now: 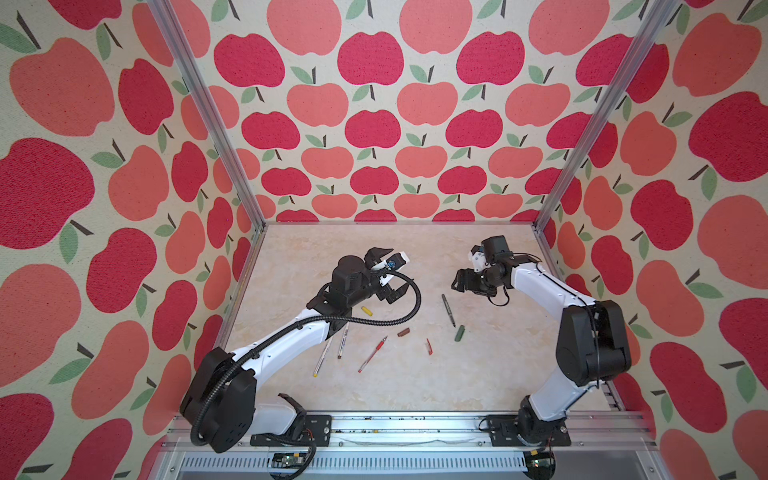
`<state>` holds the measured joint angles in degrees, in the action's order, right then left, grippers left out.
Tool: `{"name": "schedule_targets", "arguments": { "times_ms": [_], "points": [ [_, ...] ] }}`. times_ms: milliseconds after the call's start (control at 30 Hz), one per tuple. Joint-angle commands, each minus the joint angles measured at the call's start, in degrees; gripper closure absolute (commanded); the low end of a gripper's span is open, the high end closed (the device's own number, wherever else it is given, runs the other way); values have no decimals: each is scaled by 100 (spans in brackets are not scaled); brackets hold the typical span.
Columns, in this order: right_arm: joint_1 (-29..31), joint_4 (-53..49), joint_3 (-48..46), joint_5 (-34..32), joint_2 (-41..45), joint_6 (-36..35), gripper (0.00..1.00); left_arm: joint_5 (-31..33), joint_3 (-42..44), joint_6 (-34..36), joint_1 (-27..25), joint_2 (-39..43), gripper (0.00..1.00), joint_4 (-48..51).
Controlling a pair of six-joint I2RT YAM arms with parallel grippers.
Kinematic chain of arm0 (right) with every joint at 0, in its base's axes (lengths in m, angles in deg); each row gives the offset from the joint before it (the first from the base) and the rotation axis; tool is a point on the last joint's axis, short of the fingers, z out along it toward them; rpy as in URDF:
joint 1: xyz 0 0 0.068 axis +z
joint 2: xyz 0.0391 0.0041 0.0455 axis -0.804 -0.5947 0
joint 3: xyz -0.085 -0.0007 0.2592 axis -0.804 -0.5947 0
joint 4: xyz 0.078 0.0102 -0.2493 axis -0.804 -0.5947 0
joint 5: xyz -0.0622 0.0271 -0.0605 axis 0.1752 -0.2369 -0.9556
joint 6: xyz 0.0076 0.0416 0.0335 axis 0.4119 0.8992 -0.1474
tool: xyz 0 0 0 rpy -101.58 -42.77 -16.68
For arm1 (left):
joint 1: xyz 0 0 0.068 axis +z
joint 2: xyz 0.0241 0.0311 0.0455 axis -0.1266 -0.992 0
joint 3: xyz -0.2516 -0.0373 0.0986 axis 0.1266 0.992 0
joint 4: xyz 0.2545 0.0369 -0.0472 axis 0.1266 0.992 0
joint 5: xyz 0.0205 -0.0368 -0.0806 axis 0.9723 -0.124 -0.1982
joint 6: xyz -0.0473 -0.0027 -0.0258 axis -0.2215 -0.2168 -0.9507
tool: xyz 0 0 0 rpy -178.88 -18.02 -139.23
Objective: Insert the pens into the pen caps
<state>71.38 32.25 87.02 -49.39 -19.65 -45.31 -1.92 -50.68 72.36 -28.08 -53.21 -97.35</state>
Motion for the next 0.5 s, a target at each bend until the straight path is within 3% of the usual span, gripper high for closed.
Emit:
{"name": "schedule_targets", "arguments": {
  "times_ms": [0,467],
  "points": [
    [323,-812,382,-611,-399,-459,23,-245,411,-639,7,234,0,-180],
    [1140,-1044,999,-1150,-1469,-311,43,-220,795,-643,73,345,1,-528]
  ]
}}
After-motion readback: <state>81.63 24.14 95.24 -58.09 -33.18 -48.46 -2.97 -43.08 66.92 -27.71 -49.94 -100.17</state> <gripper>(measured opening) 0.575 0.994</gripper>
